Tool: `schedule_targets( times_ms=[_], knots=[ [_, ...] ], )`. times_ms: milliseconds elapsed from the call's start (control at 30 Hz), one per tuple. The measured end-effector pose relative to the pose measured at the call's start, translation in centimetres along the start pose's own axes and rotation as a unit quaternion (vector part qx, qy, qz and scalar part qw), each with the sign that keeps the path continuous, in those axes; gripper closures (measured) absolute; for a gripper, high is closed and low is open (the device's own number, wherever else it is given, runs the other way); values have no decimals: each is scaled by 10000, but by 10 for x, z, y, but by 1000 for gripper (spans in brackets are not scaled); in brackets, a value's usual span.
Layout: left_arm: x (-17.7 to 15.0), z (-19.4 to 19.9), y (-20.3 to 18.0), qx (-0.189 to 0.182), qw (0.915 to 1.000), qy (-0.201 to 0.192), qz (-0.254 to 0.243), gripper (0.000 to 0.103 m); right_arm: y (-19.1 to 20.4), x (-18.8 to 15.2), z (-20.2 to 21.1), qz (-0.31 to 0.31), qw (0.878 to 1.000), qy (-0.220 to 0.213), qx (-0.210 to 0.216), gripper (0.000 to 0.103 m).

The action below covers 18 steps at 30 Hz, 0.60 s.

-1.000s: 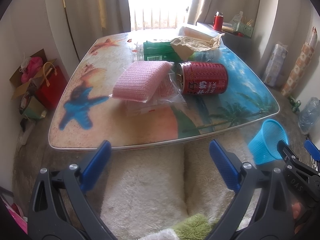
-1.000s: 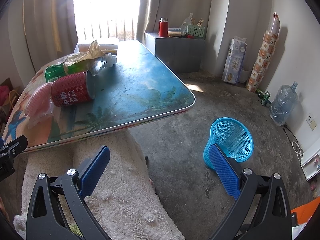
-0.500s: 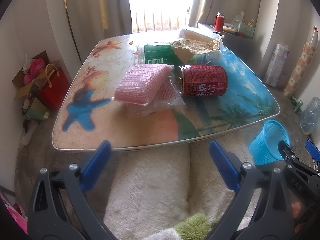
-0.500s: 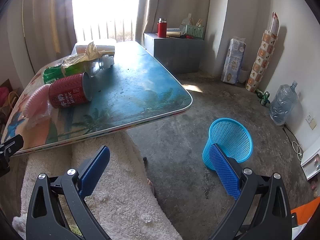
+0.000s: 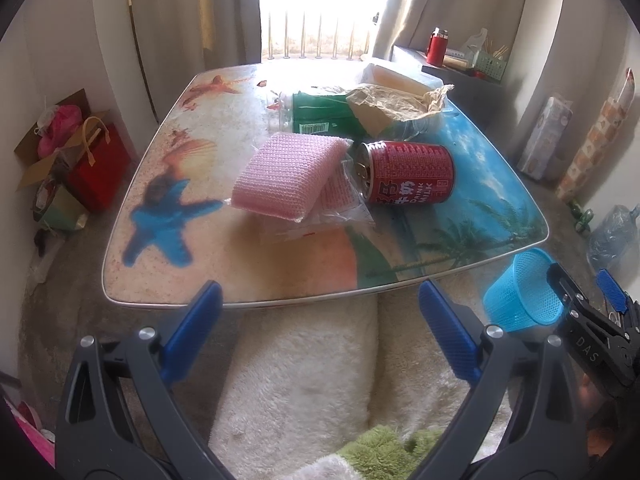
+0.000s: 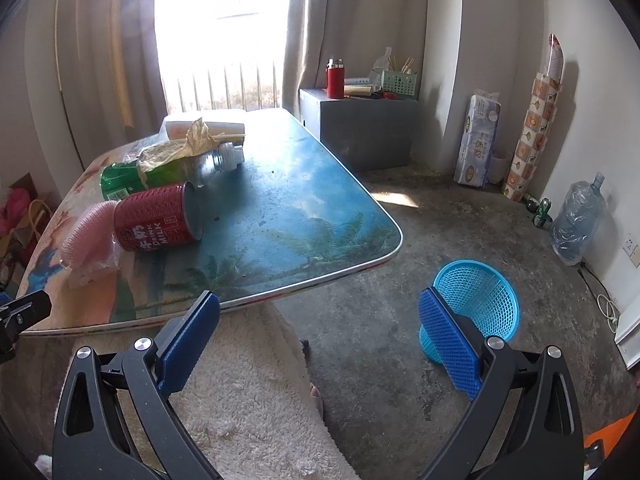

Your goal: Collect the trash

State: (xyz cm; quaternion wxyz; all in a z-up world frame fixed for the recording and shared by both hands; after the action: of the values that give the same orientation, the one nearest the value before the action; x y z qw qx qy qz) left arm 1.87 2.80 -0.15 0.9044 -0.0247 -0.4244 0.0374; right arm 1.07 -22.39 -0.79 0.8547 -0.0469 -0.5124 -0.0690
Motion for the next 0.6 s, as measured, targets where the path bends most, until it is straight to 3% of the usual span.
schedule_targets(
  times_ms=[167, 367, 600],
  knots=[
    [11, -11, 22, -307, 9989, -140, 317, 8, 20, 4, -17, -93, 9990, 166, 396, 6],
    [30, -26, 43, -554, 9973, -362, 319, 8, 48, 10, -35, 6, 9965, 274, 795, 6],
    [52, -47, 64, -1092, 9911, -392, 657, 8, 74, 23, -59, -1, 9915, 317, 1260, 6]
  ],
)
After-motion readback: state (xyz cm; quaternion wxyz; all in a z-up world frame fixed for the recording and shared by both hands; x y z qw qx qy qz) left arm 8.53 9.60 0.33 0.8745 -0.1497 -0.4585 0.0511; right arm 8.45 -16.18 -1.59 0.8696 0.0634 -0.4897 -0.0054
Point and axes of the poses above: each gripper's, at about its wrist camera, not at the fingertips, and z roughly against the way its jaws point, y to its left, x to its top, the point moved 2 cm from there along -z, roughly the way its jaws point, and after that the axes turned 12 degrees about -y, right-handed, at the moved point
